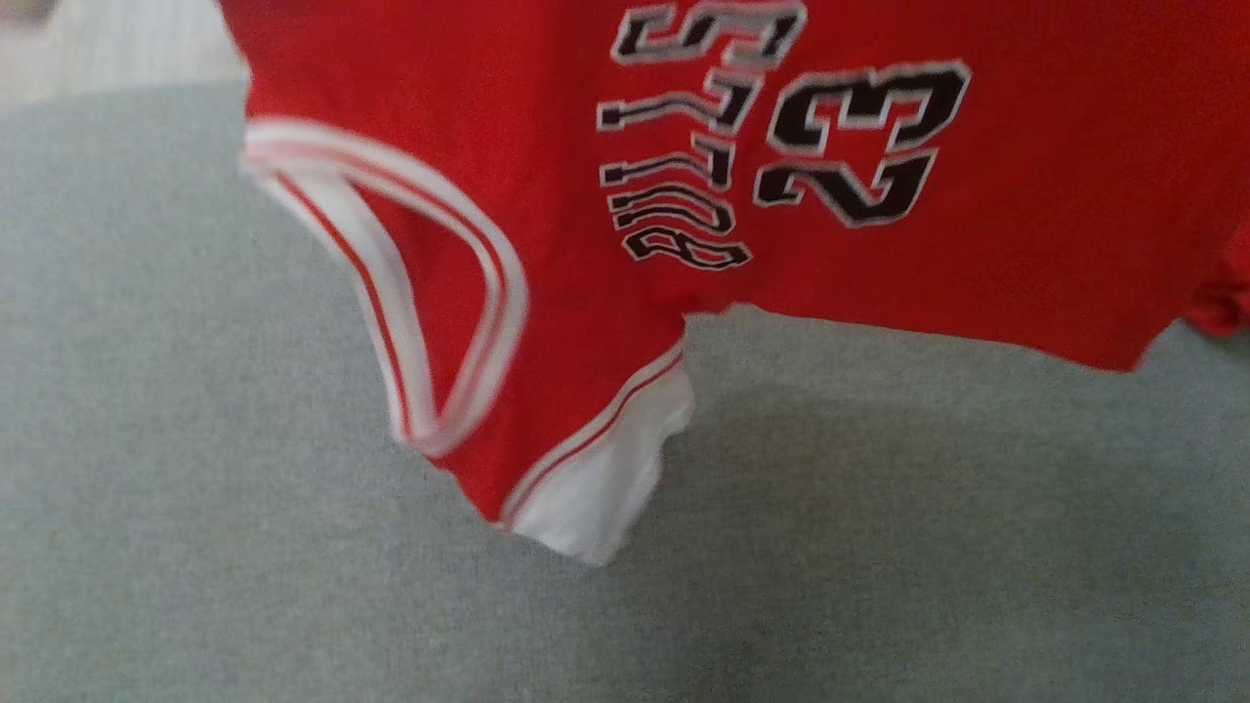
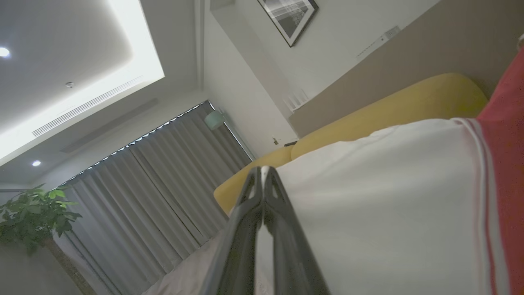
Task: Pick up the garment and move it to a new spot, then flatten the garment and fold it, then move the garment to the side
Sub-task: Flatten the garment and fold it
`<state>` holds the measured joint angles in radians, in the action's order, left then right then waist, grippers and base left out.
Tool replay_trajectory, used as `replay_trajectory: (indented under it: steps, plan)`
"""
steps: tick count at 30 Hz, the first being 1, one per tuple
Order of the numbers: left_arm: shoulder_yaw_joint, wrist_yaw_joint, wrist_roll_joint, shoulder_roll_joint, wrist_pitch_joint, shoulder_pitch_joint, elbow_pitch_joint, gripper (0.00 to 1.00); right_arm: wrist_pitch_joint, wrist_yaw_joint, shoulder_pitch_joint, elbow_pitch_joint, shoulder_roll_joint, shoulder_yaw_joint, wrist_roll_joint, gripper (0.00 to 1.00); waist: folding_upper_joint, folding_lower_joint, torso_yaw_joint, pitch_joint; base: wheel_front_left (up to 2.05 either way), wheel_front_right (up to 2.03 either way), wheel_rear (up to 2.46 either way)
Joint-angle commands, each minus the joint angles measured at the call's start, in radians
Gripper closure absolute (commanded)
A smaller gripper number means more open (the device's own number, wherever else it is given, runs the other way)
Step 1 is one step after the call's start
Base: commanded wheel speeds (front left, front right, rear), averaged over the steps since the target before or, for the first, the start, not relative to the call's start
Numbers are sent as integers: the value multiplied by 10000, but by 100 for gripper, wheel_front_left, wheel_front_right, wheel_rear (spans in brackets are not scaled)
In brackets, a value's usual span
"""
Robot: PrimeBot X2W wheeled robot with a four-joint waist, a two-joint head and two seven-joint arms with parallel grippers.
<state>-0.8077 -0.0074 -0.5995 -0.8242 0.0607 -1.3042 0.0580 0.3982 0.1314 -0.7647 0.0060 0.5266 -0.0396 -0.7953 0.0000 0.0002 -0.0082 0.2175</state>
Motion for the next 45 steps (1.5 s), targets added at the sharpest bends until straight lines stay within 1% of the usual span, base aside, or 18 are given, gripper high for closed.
replay_trajectory:
  steps: [1, 3, 5, 7, 10, 14, 16, 19, 22, 24, 28, 32, 35, 36, 39, 41, 43, 45]
  plan:
    - [507, -29, 68, -219, 104, -600, 136, 100, -56, -7, -403, -91, -11, 119, 36, 100, 0, -2, 70, 576, 0, 0, 0]
    - [407, -197, 249, 276, 170, -1260, 1057, 100, -289, -7, -1297, 727, -255, 391, 160, 100, 0, -2, 155, 1000, 0, 0, 0]
    - [318, -301, 589, 690, 0, -1918, 1860, 100, -612, -7, -2087, 1386, -342, 696, 323, 100, 0, -2, 219, 1370, 0, 0, 0]
    - [296, -302, 927, 1072, -327, -2549, 2568, 100, -1042, -7, -2802, 1959, -375, 866, 456, 100, 0, -2, 284, 1702, 0, 0, 0]
    - [323, -140, 1401, 1580, -1010, -3372, 3505, 100, -1816, -7, -3725, 2687, -281, 1062, 639, 100, 0, -2, 397, 2053, 0, 0, 0]
    - [394, 182, 1919, 2070, -2116, -4189, 4476, 100, -2659, -7, -4596, 3402, -49, 1195, 535, 100, 0, -2, 535, 2272, 0, 0, 0]
    - [402, 127, 1935, 2240, -2498, -4328, 4734, 100, -2909, -7, -4757, 3688, 148, 1376, 459, 100, 0, -2, 591, 2325, 0, 0, 0]
    - [294, -115, 1842, 2315, -2746, -4089, 4852, 100, -3180, -7, -4641, 3990, 466, 1816, 400, 100, 0, -2, 684, 2443, 0, 0, 0]
    - [86, -236, 1774, 2240, -2927, -3323, 4598, 100, -3515, -7, -4221, 4321, 614, 2145, 258, 100, 0, -2, 775, 2528, 0, 0, 0]
    - [-57, -221, 1705, 2114, -3018, -2573, 4218, 100, -3697, -7, -3818, 4532, 678, 2430, 151, 100, 0, -2, 816, 2537, 0, 0, 0]
    - [-234, 119, 1437, 1699, -3132, -641, 3157, 100, -4120, -7, -2773, 4875, 873, 2942, -130, 100, 0, -2, 871, 2395, 0, 0, 0]
    - [-415, 629, 1060, 1104, -3183, 1658, 1763, 100, -4718, -7, -1430, 4903, 1104, 3224, -632, 100, 0, -2, 811, 1971, 0, 0, 0]
    - [-590, 1089, 638, 527, -3194, 3496, 623, 100, -5130, -7, -202, 4519, 1326, 3452, -1030, 100, 0, -2, 687, 1592, 0, 0, 0]
    - [-590, 1089, 638, 527, -3194, 3496, 623, 100, -5130, -7, -202, 4519, 1326, 3452, -1030, 100, 0, -2, 687, 1592, 0, 0, 0]
    - [-749, 1694, 33, -152, -3196, 5444, -495, 100, -5603, -7, 1099, 4072, 1636, 3662, -1055, 100, 0, -2, 496, 1277, 0, 0, 0]
    - [-881, 2150, -328, -505, -3199, 6652, -1136, 100, -5914, -7, 1992, 3888, 1762, 3640, -1038, 100, 0, -2, 436, 1070, 0, 0, 0]
    - [-1018, 2582, -583, -700, -3204, 7673, -1747, 100, -6115, -7, 2871, 3694, 1809, 3602, -976, 100, 0, -2, 392, 868, 0, 0, 0]
    - [-1115, 2959, -810, -743, -3210, 8500, -2301, 100, -6253, -7, 3712, 3539, 1844, 3434, -899, 100, 0, -2, 387, 731, 0, 0, 0]
